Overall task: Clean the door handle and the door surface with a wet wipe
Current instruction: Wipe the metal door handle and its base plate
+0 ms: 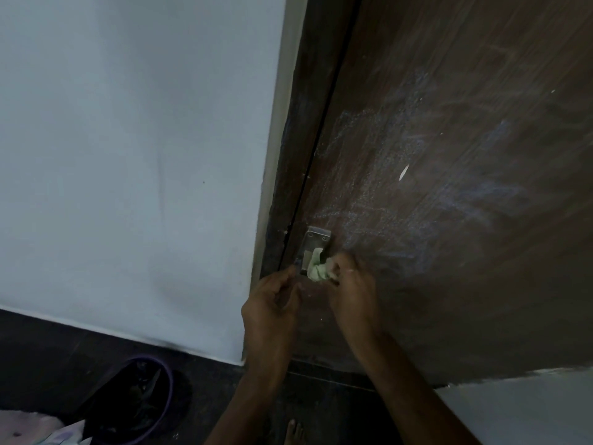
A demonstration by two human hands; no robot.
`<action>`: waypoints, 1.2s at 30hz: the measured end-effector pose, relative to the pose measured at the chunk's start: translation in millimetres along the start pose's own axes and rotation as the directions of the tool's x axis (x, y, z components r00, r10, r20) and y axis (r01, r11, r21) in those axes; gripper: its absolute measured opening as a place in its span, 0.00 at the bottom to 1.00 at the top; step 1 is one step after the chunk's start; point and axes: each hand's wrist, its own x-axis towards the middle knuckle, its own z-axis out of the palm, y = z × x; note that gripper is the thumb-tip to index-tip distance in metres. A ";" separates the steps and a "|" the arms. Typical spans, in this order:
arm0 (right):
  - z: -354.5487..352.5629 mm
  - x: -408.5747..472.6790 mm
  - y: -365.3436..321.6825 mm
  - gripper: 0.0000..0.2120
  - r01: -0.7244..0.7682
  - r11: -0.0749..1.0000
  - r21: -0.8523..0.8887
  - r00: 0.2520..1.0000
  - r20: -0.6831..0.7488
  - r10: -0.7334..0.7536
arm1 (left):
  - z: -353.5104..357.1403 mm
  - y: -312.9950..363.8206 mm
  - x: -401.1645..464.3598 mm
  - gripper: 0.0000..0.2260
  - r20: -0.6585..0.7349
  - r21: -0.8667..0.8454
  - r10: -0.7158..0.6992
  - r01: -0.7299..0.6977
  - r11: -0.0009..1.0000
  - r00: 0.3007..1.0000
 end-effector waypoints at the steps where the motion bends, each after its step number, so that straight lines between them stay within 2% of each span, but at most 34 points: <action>1: 4.4 3.0 -2.9 0.09 0.037 0.997 0.067 0.999 0.016 -0.039 | 0.1 0.1 0.1 0.16 0.000 0.005 0.005 -0.005 1.000 1.000; 2: 8.2 4.3 -5.3 0.08 0.054 0.985 0.162 0.998 0.032 -0.060 | 0.0 0.1 0.5 0.16 0.000 0.015 0.013 -0.013 1.000 1.000; 4: 11.6 5.7 -9.8 0.06 0.135 0.982 0.133 0.990 0.026 -0.140 | -0.8 -0.9 1.4 0.17 0.001 0.034 0.025 -0.026 0.999 1.000; 6: 12.6 4.1 -2.6 0.07 0.137 0.977 0.163 0.986 0.076 -0.151 | -1.6 -2.8 3.1 0.17 -0.006 0.038 0.022 -0.021 0.999 1.000; 11: 4.8 2.6 29.3 0.09 0.163 0.985 -0.051 0.986 -0.010 -0.164 | -1.6 -4.6 5.8 0.17 -0.021 0.003 -0.020 0.020 1.000 1.000; 14: 19.9 3.6 9.7 0.06 0.201 0.979 0.013 0.979 -0.027 -0.201 | 3.0 0.1 7.2 0.15 0.003 0.033 -0.011 0.011 0.999 1.000; 18: 29.8 8.1 -2.4 0.07 0.308 0.951 -0.004 0.951 -0.023 -0.308 | 7.3 8.8 8.5 0.14 -0.003 0.071 0.058 -0.058 0.996 0.998; 19: 26.5 8.1 1.6 0.08 0.303 0.952 -0.033 0.952 -0.034 -0.305 | 6.9 8.5 8.4 0.14 -0.010 0.078 0.051 -0.050 0.996 0.999; 21: 17.1 5.3 9.7 0.12 0.264 0.964 0.021 0.963 -0.071 -0.262 | 5.5 6.4 7.8 0.14 -0.027 0.085 0.019 -0.017 0.996 0.999; 22: 15.7 5.5 11.7 0.12 0.223 0.971 0.088 0.975 -0.038 -0.220 | 4.8 5.3 7.8 0.14 -0.036 0.084 0.006 -0.003 0.997 0.999; 23: 16.3 6.1 9.3 0.11 0.189 0.978 0.084 0.981 0.024 -0.192 | 4.6 4.6 7.5 0.15 -0.041 0.080 -0.004 0.007 0.997 0.999; 25: 20.3 6.7 0.6 0.14 0.250 0.954 -0.164 0.967 0.092 -0.237 | 5.6 5.3 7.4 0.15 -0.042 0.074 -0.011 0.014 0.997 0.999; 26: 23.5 6.2 -5.8 0.15 0.276 0.934 -0.229 0.961 0.104 -0.258 | 5.8 5.8 7.4 0.15 -0.044 0.071 -0.011 0.014 0.997 0.999; 29: 24.9 6.0 -13.3 0.16 0.249 0.951 -0.182 0.967 0.106 -0.232 | 6.9 7.3 8.0 0.15 -0.066 0.068 0.000 0.004 0.998 0.998; 33: 12.3 -0.4 -0.3 0.25 0.420 0.864 -0.277 0.907 0.139 -0.397 | 8.0 7.0 6.0 0.15 -0.084 0.041 -0.020 0.023 0.999 0.996; 36: 12.4 13.1 -7.4 0.22 0.491 0.804 -0.337 0.870 0.139 -0.473 | 10.9 7.0 5.5 0.15 -0.088 0.019 -0.034 0.036 0.999 0.996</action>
